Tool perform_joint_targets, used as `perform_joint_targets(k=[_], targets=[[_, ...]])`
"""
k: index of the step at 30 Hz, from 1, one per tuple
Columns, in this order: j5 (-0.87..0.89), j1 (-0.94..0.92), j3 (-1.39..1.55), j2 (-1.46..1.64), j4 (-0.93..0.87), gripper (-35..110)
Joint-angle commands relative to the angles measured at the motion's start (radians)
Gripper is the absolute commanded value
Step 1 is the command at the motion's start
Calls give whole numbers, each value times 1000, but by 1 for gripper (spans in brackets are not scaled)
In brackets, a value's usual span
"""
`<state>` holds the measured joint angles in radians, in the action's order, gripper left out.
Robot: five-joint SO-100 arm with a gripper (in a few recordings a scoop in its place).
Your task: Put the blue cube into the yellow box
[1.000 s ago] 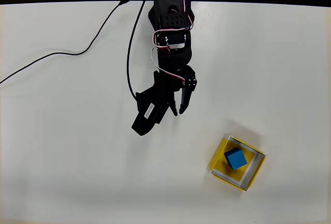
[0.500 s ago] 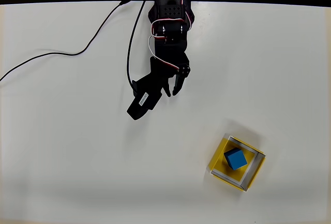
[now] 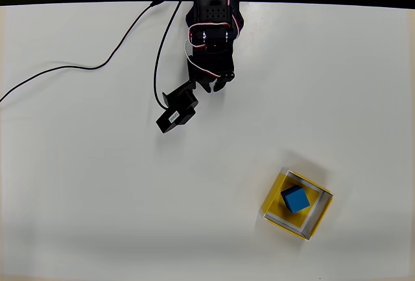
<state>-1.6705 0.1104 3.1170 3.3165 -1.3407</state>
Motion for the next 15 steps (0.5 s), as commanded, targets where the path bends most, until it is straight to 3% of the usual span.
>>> perform_joint_targets(k=[1,15], targets=[[40,-5,28,28,-18,0],[48,-23,28,23,-18,0]])
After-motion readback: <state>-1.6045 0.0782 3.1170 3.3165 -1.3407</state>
